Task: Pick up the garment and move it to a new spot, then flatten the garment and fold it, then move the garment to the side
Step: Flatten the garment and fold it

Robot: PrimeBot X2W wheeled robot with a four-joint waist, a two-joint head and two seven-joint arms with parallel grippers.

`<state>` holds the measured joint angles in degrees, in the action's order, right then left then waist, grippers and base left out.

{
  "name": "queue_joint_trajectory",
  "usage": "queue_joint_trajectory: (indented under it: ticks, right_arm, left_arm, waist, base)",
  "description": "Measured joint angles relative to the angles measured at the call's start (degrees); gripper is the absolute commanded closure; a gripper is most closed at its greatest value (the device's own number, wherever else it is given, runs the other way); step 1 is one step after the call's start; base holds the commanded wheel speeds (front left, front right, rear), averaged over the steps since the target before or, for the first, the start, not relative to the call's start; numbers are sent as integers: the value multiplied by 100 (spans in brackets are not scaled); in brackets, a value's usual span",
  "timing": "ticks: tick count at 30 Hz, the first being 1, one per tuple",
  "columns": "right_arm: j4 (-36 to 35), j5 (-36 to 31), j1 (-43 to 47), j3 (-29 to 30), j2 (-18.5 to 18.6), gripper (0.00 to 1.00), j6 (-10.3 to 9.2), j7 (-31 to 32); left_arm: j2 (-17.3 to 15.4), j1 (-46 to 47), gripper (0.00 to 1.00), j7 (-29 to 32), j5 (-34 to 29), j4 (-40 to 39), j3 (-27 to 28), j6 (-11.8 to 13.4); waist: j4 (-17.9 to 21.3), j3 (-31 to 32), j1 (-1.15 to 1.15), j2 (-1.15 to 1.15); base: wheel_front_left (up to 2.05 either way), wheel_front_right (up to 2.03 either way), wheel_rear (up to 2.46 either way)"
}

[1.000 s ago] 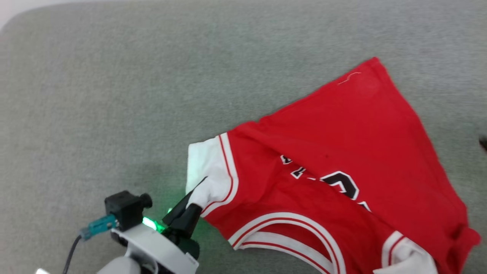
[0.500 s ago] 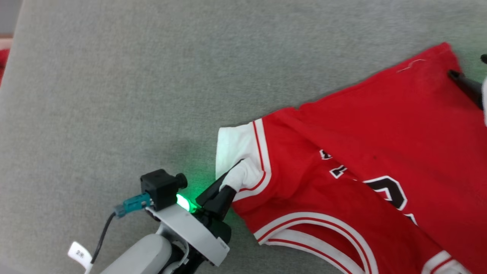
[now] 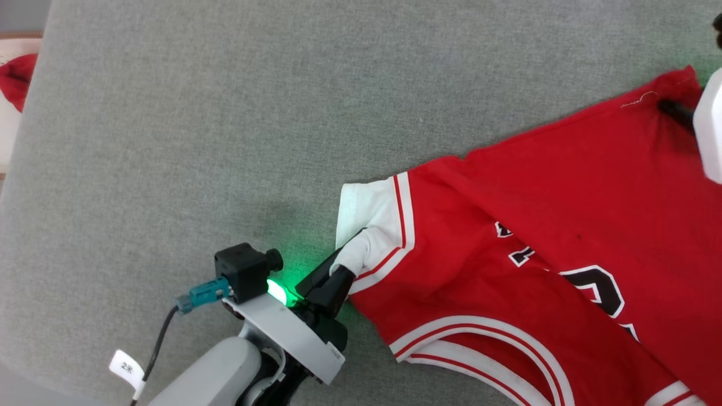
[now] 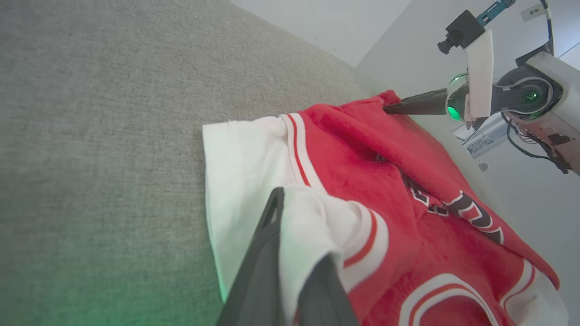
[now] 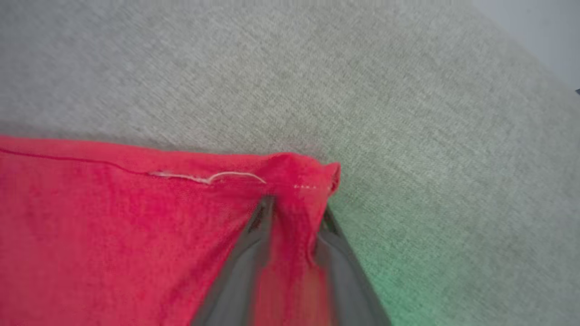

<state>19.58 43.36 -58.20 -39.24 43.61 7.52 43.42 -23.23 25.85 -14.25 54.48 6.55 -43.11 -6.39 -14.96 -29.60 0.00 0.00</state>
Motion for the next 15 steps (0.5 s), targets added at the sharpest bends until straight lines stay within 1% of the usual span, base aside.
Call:
queue_joint_trajectory:
  ticks: [3, 6, 8, 13, 15]
  right_arm:
    - [236, 138, -25, -42, -108, 100, 2, -355]
    - [575, 323, -29, 94, -261, 100, 4, -693]
    - [824, 331, -98, 223, -320, 100, 2, -953]
    - [1447, 397, -497, 898, -555, 100, 2, -1670]
    - [1716, 397, -722, 1178, -653, 100, 1, -1889]
  left_arm:
    - [-10, 40, 100, -13, 0, 52, -3, -18]
    - [-44, 244, 100, 55, -1, 152, -49, -54]
    - [-118, 471, 100, 129, 7, 257, -31, -67]
    - [-272, 1381, 100, 400, 109, 505, 116, -76]
    - [-307, 1841, 100, 575, 272, 633, 219, -93]
  waist:
    - [36, 69, 0, 0]
    - [72, 161, 0, 0]
    - [104, 228, 0, 0]
    - [263, 355, 0, 0]
    - [350, 376, 0, 0]
  base:
    - [0, 0, 0]
    - [0, 0, 0]
    - [0, 0, 0]
    - [0, 0, 0]
    - [0, 0, 0]
